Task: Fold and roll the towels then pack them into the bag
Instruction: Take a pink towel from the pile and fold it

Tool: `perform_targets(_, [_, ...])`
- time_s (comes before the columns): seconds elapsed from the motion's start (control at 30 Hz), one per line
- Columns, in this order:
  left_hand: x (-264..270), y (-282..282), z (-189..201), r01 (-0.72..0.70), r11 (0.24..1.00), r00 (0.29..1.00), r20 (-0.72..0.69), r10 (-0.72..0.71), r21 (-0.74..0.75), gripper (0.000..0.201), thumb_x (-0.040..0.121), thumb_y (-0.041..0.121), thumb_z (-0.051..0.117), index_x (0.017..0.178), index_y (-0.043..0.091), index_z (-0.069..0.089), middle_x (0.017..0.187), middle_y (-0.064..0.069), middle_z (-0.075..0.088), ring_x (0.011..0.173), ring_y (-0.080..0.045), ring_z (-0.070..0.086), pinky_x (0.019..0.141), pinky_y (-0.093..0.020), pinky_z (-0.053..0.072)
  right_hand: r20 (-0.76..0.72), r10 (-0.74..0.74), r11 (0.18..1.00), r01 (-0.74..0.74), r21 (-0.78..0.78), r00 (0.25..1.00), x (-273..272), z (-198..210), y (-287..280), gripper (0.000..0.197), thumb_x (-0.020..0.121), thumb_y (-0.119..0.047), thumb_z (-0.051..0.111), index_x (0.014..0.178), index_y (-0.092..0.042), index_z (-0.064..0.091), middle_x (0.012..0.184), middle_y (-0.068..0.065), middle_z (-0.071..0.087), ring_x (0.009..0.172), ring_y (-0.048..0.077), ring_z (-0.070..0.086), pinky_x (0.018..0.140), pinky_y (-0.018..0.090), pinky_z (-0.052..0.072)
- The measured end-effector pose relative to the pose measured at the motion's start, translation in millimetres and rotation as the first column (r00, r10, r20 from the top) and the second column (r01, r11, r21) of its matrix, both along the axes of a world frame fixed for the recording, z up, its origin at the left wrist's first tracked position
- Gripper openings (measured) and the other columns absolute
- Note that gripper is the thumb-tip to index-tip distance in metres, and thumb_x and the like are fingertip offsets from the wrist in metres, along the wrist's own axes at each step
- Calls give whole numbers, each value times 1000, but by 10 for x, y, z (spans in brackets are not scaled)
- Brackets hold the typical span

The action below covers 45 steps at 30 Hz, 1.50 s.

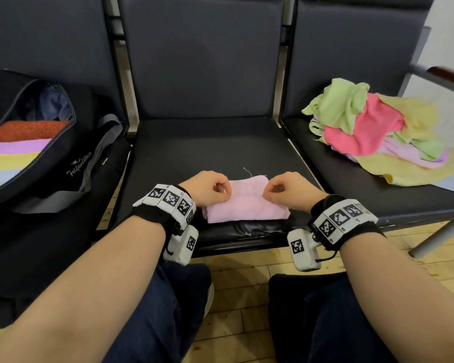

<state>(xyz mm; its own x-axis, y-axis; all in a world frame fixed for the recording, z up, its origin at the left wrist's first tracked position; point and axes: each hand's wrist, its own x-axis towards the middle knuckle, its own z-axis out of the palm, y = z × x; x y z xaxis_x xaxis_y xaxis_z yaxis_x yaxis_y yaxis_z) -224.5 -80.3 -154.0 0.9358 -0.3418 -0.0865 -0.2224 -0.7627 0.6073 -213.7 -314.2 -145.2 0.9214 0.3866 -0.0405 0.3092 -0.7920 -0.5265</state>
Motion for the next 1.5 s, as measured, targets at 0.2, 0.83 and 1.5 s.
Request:
perform_targets(0.2, [-57,-17,48,46,992,994,-107,-34,114,51,68,52,79,105,22,62,94,10,55,89,-14,58,81,-29,51,-151,-12,991,-8,-136,988,-54,113,-31,35,75,-41,78,103,-20,71,102,-10,65,96,9,59,87,21,45])
perform_targets(0.83, [19,-28,6,-80,991,984,-169,61,-104,10,92,17,58,101,16,53,85,5,49,81,-14,48,66,-21,39,-316,-158,976,197,93,936,92,-111,-98,23,97,-37,51,88,-15,52,87,-2,55,89,19,52,81,31,38])
perform_targets(1.5, [-12,26,-16,-25,999,1000,-4,25,28,32,80,45,71,101,21,70,101,10,61,95,-8,56,90,-24,44,-72,2,998,-6,-67,997,9,22,-125,25,78,-44,74,84,-20,73,92,-5,63,87,13,60,84,32,50])
